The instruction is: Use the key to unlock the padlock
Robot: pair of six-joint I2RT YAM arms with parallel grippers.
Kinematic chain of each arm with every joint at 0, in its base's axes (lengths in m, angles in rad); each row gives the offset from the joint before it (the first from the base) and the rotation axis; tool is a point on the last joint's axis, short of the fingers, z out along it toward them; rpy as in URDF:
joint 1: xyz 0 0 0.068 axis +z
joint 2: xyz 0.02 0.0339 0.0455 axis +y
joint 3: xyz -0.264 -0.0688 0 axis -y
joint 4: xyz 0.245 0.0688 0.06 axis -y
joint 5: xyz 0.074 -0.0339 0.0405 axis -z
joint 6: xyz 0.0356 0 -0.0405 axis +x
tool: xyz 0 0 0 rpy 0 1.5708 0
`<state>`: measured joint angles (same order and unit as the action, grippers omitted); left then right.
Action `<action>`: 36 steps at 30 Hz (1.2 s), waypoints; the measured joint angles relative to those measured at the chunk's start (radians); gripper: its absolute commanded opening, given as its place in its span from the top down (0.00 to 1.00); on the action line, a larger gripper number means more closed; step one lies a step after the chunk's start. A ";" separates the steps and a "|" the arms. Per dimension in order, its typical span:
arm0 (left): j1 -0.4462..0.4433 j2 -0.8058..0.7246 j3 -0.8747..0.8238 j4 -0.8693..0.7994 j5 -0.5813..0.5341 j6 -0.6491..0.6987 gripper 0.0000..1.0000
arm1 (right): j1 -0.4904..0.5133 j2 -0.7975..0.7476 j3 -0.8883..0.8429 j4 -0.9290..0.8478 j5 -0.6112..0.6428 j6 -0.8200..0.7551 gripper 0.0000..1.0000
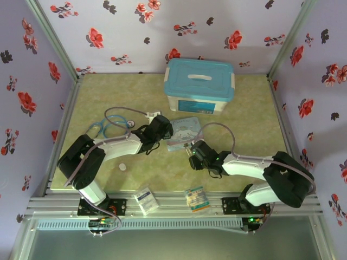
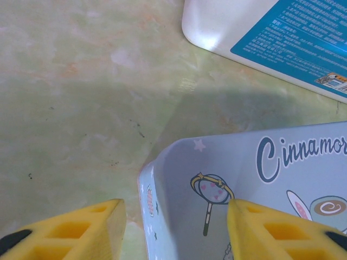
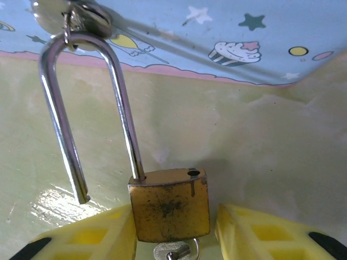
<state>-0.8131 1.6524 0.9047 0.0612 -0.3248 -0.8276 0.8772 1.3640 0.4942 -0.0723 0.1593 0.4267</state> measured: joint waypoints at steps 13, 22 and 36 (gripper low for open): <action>0.005 0.009 -0.004 0.027 0.009 0.000 0.48 | 0.000 -0.054 -0.091 0.135 -0.001 0.058 0.70; 0.006 0.021 -0.008 0.065 0.013 0.000 0.52 | 0.011 -0.035 -0.103 0.187 0.036 0.227 0.74; 0.009 0.032 -0.029 0.133 0.015 0.022 0.54 | 0.074 0.068 -0.169 0.491 0.192 0.607 0.78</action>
<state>-0.8043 1.6840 0.8761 0.1944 -0.3099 -0.8059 0.9516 1.4315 0.3248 0.4187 0.3511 1.0336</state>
